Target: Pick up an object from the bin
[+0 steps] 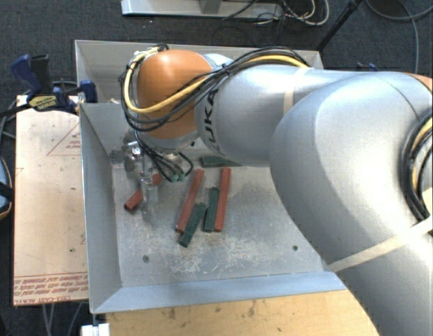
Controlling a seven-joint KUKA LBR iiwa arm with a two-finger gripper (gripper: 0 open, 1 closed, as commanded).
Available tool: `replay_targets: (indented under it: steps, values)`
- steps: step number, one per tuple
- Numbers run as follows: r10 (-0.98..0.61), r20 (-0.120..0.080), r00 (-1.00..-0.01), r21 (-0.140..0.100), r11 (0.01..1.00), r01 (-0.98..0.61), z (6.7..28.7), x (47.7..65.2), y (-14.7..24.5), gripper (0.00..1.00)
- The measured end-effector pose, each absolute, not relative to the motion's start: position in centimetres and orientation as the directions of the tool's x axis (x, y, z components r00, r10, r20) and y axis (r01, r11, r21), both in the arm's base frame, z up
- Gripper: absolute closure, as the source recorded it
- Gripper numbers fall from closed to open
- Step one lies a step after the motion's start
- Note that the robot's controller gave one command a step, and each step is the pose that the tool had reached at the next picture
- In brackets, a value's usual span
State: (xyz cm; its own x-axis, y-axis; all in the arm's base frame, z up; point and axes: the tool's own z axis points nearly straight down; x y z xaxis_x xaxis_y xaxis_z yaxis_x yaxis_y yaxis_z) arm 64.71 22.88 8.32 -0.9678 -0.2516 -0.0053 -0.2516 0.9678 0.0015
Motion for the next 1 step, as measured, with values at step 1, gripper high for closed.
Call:
replay_targets:
  steps: [1]
  values:
    - [-0.304,0.000,-0.953,0.001,0.953,-0.304,6.20,65.02,22.23,0.00]
